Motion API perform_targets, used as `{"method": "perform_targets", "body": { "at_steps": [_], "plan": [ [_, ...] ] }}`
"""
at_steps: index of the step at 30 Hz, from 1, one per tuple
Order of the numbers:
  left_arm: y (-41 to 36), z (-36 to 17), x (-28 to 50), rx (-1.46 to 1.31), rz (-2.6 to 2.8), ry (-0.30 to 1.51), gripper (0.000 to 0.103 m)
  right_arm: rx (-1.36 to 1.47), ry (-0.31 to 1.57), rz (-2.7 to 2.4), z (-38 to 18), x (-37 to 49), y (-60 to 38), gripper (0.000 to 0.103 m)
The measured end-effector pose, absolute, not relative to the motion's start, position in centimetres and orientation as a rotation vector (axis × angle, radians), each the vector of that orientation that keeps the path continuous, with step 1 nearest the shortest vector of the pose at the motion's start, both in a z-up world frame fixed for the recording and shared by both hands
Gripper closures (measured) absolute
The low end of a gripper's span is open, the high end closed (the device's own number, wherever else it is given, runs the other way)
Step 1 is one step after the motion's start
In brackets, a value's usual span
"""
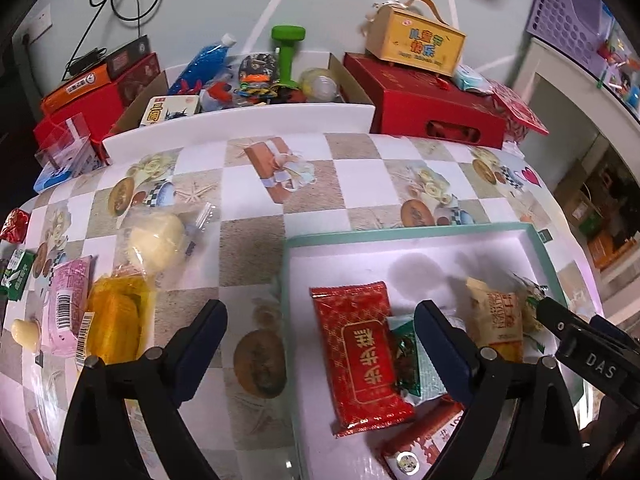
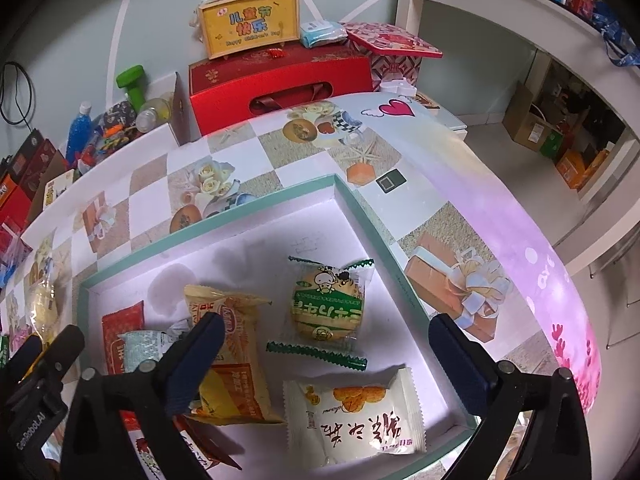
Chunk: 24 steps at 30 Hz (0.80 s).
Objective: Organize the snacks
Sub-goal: 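Lower both snacks into the tray and open both tools, then move both open tools back over the remaining snacks on the table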
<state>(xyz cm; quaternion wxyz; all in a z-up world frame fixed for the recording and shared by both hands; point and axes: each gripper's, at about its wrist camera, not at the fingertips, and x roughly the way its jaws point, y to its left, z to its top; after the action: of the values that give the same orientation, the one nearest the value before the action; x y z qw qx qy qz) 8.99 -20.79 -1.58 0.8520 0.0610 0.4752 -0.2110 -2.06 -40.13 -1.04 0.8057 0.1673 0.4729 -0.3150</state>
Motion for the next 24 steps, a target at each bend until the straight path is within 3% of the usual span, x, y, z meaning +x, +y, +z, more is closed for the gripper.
{"method": "perform_targets", "body": {
  "at_steps": [17,24],
  "plan": [
    [-21.4,-0.6,8.6,0.033,-0.622,1.004,0.008,0.415,0.921,-0.625,0.4,-1.7,-39.2,0.0],
    [-21.0,0.6,7.9,0.116,-0.629,0.905,0.008,0.401,0.887,-0.581,0.9,-1.3,-38.3,0.0]
  ]
}}
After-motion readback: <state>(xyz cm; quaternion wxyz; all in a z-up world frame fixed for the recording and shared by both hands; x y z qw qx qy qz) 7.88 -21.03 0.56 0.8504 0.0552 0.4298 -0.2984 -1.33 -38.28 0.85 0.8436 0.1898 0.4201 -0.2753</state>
